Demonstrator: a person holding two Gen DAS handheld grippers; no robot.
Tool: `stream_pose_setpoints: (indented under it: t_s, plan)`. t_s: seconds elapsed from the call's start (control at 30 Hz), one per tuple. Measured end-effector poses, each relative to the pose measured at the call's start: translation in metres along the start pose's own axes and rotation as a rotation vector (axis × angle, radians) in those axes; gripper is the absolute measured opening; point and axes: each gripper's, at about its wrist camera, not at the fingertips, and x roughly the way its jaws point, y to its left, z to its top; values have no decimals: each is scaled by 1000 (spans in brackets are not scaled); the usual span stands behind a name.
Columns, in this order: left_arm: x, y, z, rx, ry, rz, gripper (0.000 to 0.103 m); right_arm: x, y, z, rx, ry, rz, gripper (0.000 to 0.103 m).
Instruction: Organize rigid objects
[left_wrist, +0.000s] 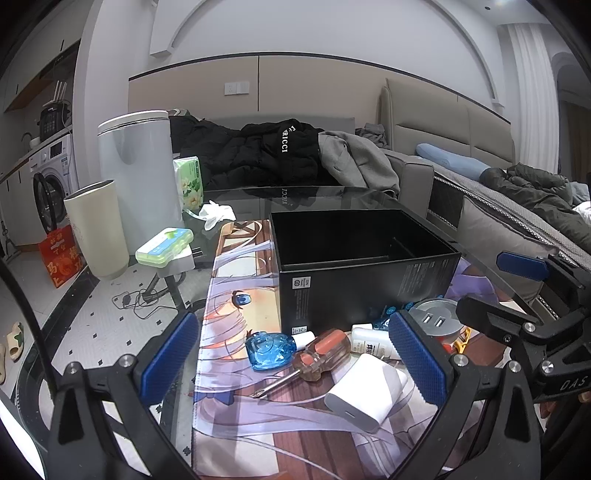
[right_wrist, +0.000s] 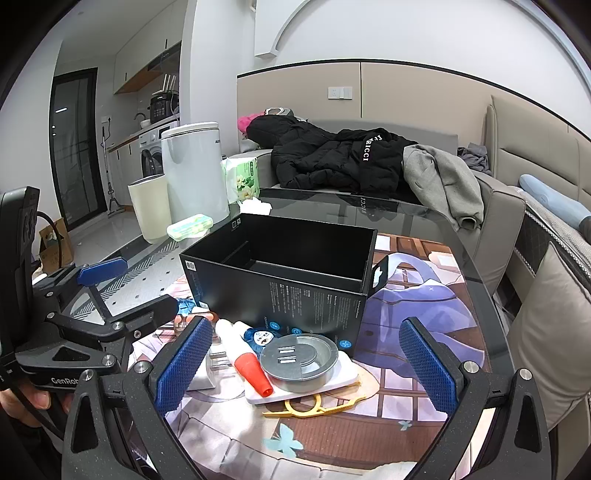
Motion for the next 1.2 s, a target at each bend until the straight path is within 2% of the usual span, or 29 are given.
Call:
stream_pose_setpoints:
  t_s: [1.2]
  plan:
    - [-7, -4, -1, 8, 2, -10, 103, -1, 3, -6, -11, 10, -11, 103]
